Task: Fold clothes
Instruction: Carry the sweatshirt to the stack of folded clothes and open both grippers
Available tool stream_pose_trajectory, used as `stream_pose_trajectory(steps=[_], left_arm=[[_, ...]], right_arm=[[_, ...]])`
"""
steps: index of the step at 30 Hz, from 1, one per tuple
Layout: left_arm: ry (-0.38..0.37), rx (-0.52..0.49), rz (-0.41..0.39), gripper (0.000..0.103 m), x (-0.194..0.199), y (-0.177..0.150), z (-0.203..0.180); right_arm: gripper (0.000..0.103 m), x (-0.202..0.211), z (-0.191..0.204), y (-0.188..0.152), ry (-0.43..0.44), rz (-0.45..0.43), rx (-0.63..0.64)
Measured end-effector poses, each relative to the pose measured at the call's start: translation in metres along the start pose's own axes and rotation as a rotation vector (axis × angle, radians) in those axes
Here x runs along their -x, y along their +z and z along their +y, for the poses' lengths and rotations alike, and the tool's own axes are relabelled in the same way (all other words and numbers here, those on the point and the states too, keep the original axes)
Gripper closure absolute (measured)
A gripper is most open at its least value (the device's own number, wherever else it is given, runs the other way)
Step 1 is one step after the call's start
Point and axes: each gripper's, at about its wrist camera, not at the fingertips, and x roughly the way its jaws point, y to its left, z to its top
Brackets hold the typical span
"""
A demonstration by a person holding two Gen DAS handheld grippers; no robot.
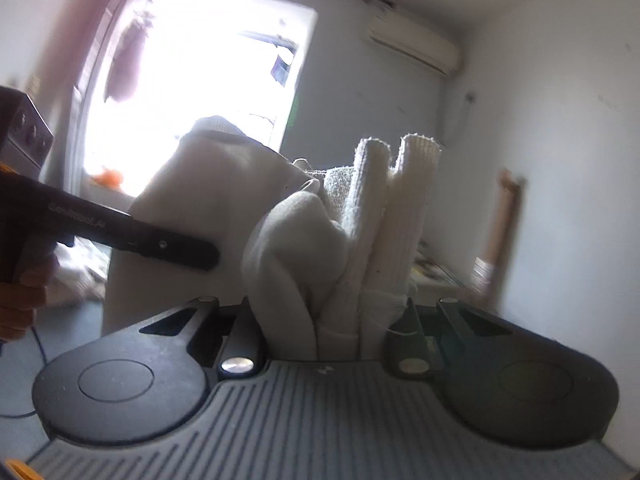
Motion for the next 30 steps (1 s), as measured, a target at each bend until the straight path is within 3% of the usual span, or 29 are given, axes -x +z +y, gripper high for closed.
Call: stream_pose_trajectory(steps=[4, 7, 10, 14, 19, 23, 30], left_arm=[[-0.047, 0.177, 0.017, 0.083, -0.047, -0.070, 0.019], [-0.031, 0.270, 0.057, 0.083, -0.078, -0.124, 0.036], [0.007, 0.354, 0.111, 0.083, -0.110, -0.158, 0.085], [0.069, 0.423, 0.203, 0.083, -0.142, -0.192, 0.143], [0.149, 0.476, 0.264, 0.083, -0.172, -0.220, 0.207], [0.188, 0.516, 0.278, 0.083, -0.180, -0.225, 0.233], [0.249, 0.591, 0.300, 0.083, -0.191, -0.234, 0.274]], right_arm=[[0.084, -0.003, -0.013, -0.032, -0.060, 0.113, 0.003], [0.084, -0.020, -0.017, -0.062, -0.073, 0.221, 0.042], [0.084, -0.050, -0.015, -0.100, -0.068, 0.336, 0.094], [0.084, -0.100, -0.014, -0.153, -0.040, 0.451, 0.044], [0.084, -0.170, -0.001, -0.208, 0.012, 0.557, -0.036], [0.084, -0.217, 0.001, -0.242, 0.046, 0.617, -0.082], [0.084, -0.266, 0.017, -0.273, 0.140, 0.730, -0.028]])
